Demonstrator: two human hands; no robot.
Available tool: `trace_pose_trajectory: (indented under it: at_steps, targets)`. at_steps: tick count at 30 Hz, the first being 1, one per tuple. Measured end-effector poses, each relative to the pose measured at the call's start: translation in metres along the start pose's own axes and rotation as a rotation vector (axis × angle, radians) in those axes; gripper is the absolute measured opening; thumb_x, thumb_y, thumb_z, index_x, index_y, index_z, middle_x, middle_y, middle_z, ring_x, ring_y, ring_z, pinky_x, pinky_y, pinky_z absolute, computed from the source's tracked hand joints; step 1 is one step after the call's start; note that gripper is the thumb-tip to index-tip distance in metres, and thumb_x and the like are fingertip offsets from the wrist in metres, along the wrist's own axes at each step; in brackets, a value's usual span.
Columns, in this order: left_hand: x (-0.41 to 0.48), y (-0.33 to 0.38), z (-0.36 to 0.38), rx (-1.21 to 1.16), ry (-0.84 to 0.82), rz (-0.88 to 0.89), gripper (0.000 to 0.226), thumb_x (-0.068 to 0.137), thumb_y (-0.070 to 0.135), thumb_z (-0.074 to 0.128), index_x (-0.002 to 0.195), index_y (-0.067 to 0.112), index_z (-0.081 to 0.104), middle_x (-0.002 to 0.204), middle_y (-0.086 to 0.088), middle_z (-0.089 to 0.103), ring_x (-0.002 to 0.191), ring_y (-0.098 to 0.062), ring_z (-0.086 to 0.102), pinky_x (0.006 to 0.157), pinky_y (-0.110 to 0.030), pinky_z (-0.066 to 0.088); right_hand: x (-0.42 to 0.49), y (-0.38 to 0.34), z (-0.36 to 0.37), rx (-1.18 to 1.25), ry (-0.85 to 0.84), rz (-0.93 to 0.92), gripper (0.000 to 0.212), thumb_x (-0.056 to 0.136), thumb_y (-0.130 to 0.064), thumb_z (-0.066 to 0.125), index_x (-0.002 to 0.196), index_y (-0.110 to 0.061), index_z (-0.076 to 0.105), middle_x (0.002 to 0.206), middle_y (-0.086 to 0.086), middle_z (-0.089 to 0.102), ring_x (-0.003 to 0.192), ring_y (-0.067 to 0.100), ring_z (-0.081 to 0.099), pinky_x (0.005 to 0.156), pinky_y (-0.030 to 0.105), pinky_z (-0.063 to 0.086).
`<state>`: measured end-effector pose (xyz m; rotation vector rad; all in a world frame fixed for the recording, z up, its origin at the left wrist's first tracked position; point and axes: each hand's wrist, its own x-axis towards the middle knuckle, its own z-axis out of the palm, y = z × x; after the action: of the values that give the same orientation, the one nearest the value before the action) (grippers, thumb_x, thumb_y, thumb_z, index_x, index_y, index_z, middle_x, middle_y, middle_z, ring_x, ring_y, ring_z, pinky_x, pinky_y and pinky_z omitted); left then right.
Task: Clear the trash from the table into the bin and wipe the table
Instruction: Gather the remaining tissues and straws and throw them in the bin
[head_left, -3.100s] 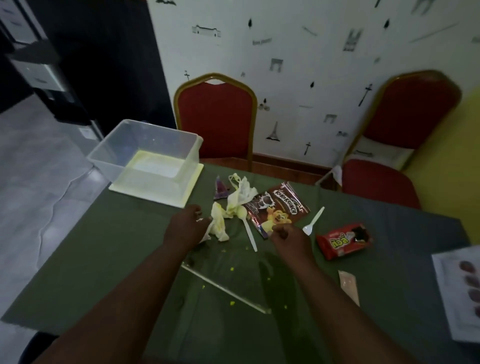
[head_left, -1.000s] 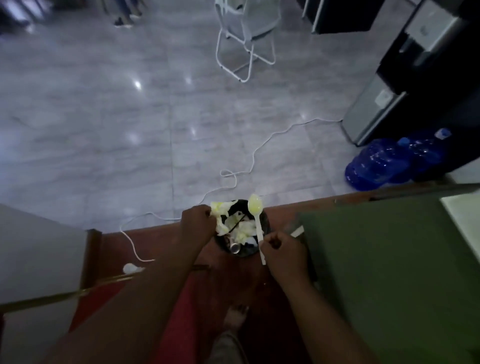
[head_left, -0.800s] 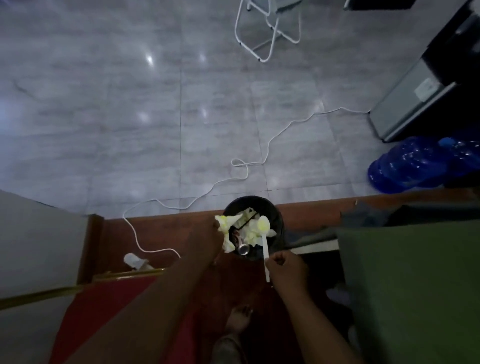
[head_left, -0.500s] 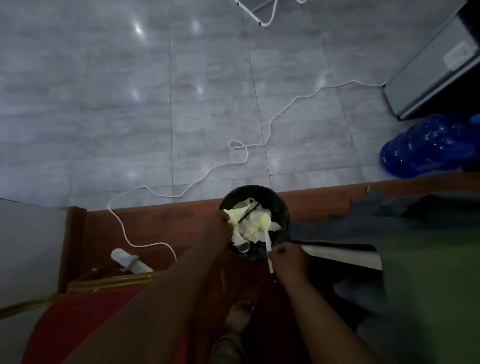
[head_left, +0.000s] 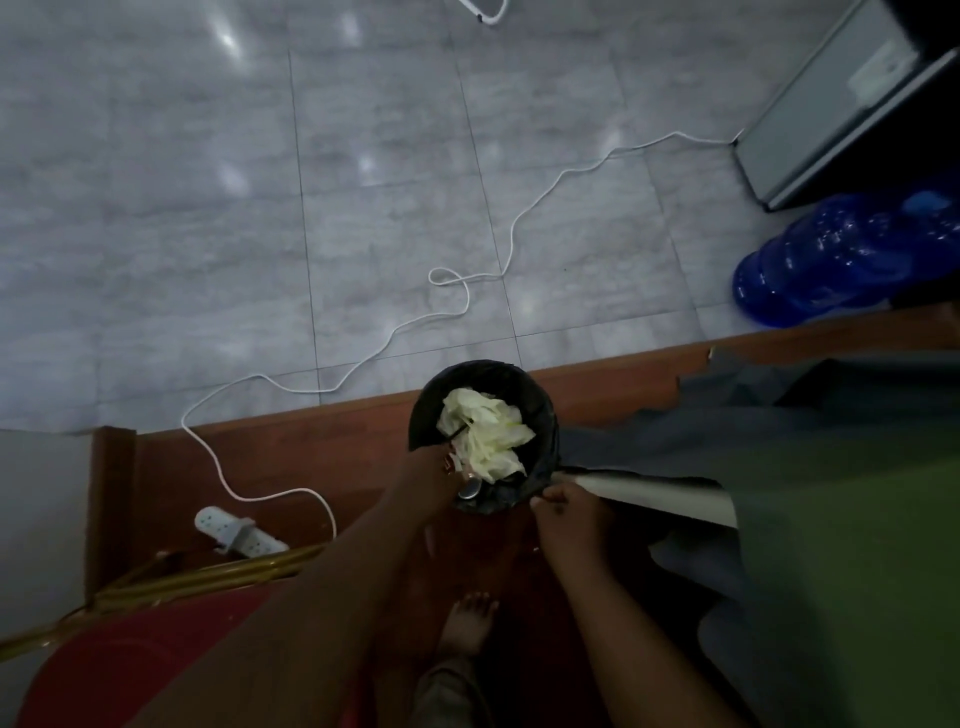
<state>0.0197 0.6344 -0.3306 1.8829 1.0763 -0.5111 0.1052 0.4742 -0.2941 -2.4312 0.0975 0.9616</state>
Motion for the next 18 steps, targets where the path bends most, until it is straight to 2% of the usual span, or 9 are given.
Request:
trace_pose_trajectory:
  at_steps: [2,4,7,8,11,12,16,18]
  targets:
    - [-0.01,0.012,-0.004,-0.003,0.027,0.027,0.04,0.086,0.027,0.064,0.119,0.004,0.062,0.116,-0.017,0.065,0.106,-0.031,0.06,0.071,-0.026,0.037,-0.011,-0.004,-0.009,0.041,0.039,-0.044,0.009,0.082,-0.013,0.071,0.09,-0.009,0.069,0.094,0.012,0.071,0.093,0.028,0.065,0.085,0.035,0.052]
    - [-0.012,0.02,-0.006,-0.024,0.027,0.051,0.037,0.088,0.033,0.061,0.115,0.008,0.063,0.108,-0.015,0.068,0.101,-0.03,0.062,0.073,-0.03,0.042,-0.014,-0.009,-0.011,0.036,0.057,-0.087,0.016,0.082,-0.014,0.071,0.097,-0.009,0.069,0.097,0.011,0.07,0.095,0.027,0.064,0.083,0.032,0.05]
    - [-0.021,0.044,-0.018,-0.048,0.08,0.077,0.026,0.089,0.035,0.057,0.097,0.01,0.062,0.096,-0.013,0.068,0.095,-0.029,0.063,0.069,-0.03,0.037,-0.024,-0.029,-0.023,0.018,0.059,-0.166,0.034,0.085,-0.02,0.07,0.117,-0.01,0.065,0.115,0.009,0.067,0.107,0.025,0.062,0.089,0.034,0.05]
    - [-0.041,0.06,-0.029,-0.036,0.109,0.11,0.026,0.089,0.035,0.057,0.098,0.012,0.062,0.099,-0.012,0.068,0.099,-0.029,0.062,0.071,-0.03,0.038,-0.041,-0.036,-0.04,0.044,0.077,-0.209,0.038,0.085,-0.022,0.069,0.121,-0.011,0.063,0.118,0.008,0.066,0.109,0.024,0.061,0.091,0.034,0.05]
    - [-0.096,0.097,-0.051,0.001,0.178,0.121,0.045,0.091,0.036,0.055,0.133,0.018,0.054,0.132,-0.007,0.06,0.121,-0.025,0.053,0.095,-0.031,0.037,-0.085,-0.05,-0.085,0.068,0.104,-0.333,0.038,0.087,-0.026,0.064,0.123,-0.015,0.062,0.119,0.007,0.065,0.108,0.022,0.059,0.089,0.032,0.05]
    - [-0.109,0.104,-0.056,0.023,0.199,0.136,0.048,0.091,0.035,0.054,0.136,0.02,0.051,0.136,-0.006,0.057,0.124,-0.024,0.051,0.099,-0.03,0.036,-0.095,-0.054,-0.097,0.074,0.12,-0.35,0.038,0.087,-0.027,0.063,0.123,-0.015,0.061,0.121,0.007,0.064,0.109,0.023,0.058,0.089,0.031,0.049]
    - [-0.168,0.138,-0.074,0.028,0.275,0.199,0.046,0.09,0.039,0.056,0.132,0.02,0.055,0.133,-0.005,0.061,0.123,-0.023,0.054,0.1,-0.03,0.037,-0.141,-0.066,-0.152,0.15,0.197,-0.393,0.042,0.089,-0.028,0.058,0.128,-0.014,0.057,0.132,0.008,0.058,0.118,0.026,0.055,0.096,0.032,0.044]
    - [-0.206,0.164,-0.082,0.004,0.3,0.252,0.05,0.09,0.044,0.057,0.134,0.021,0.054,0.133,-0.005,0.06,0.124,-0.021,0.053,0.102,-0.03,0.037,-0.164,-0.064,-0.186,0.201,0.263,-0.427,0.045,0.088,-0.028,0.058,0.131,-0.014,0.057,0.134,0.007,0.058,0.121,0.023,0.053,0.098,0.028,0.041]
